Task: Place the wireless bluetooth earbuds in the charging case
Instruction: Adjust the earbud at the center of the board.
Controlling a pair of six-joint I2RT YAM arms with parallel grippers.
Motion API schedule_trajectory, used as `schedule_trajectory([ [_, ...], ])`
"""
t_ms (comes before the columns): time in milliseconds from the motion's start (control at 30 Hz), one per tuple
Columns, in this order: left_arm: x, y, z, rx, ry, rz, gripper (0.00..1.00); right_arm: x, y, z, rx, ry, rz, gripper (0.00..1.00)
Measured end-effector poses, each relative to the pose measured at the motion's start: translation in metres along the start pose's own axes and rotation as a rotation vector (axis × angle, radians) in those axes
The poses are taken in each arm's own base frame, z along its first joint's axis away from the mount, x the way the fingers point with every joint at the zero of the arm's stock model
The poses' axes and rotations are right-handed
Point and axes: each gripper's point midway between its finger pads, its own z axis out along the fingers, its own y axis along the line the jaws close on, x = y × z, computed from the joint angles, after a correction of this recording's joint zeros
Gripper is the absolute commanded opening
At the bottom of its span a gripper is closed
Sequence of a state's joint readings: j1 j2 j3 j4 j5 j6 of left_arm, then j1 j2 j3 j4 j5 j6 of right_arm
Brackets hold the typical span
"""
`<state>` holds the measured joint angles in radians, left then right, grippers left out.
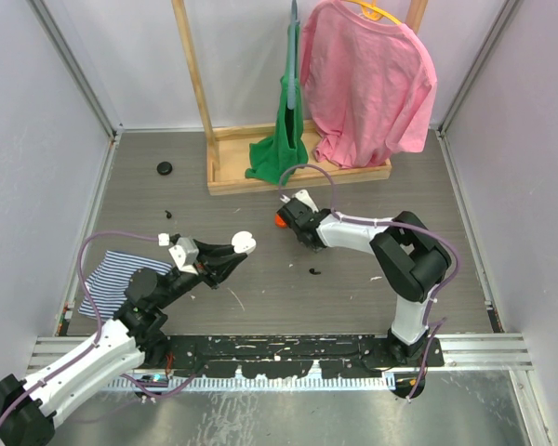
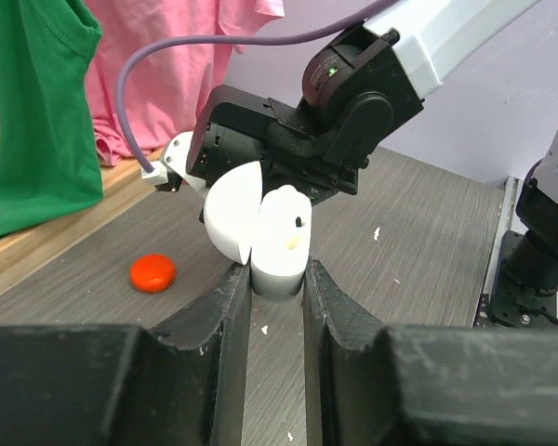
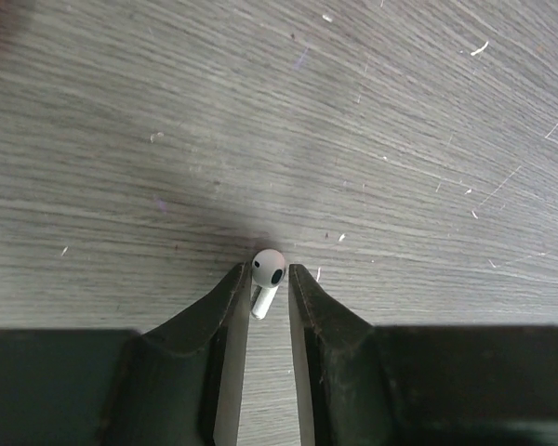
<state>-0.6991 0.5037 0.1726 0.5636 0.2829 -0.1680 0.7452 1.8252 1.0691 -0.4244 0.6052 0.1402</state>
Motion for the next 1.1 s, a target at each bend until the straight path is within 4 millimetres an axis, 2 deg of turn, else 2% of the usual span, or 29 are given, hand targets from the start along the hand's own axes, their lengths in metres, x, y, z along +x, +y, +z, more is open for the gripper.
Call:
schedule_trajectory([
  [400, 0.0, 0.0, 0.0, 0.0, 0.0, 0.0, 0.05, -0.006, 0.0, 0.004, -0.019, -0.017, 0.021, 0.15],
  [633, 0.0, 0.001, 0.0, -0.004, 0.0, 0.0, 0.05, -0.001, -0.004, 0.0, 0.034, -0.003, 0.0, 0.01],
  [733, 0.0, 0.002, 0.0, -0.009, -0.001, 0.0, 0.05, -0.001, -0.003, -0.002, 0.088, 0.006, -0.033, 0.01],
  [1100, -0.002, 0.006, 0.0, -0.033, -0.009, 0.0, 0.05, -0.009, 0.025, -0.007, 0.306, -0.007, -0.219, 0.02],
])
